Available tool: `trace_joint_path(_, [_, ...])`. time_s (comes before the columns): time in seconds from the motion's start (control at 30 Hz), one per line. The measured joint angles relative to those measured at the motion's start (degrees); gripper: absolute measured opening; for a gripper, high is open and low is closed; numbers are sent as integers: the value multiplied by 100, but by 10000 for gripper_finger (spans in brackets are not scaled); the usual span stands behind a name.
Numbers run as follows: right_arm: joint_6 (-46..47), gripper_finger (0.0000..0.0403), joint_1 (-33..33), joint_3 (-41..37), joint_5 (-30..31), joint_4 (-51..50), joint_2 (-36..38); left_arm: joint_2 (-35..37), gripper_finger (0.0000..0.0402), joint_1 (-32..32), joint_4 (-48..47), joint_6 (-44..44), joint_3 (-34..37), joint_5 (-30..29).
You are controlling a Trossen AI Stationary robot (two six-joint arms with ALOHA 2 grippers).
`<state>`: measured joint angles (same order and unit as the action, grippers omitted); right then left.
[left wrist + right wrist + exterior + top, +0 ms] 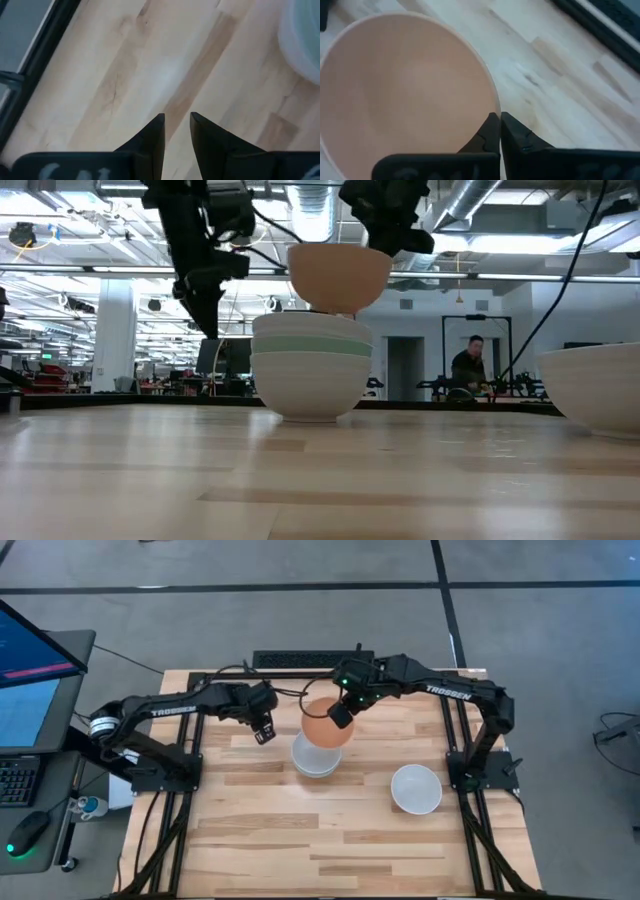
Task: Nest bowls inside each other
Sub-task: Stack the orange bowl on top of the stacked white bowl
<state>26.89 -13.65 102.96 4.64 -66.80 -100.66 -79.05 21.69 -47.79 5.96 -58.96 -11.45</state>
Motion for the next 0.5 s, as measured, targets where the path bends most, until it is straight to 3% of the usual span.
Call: trace_joint_path(0.5, [288, 20, 452, 5, -420, 241, -673, 1205, 83, 205, -20, 194, 369, 54])
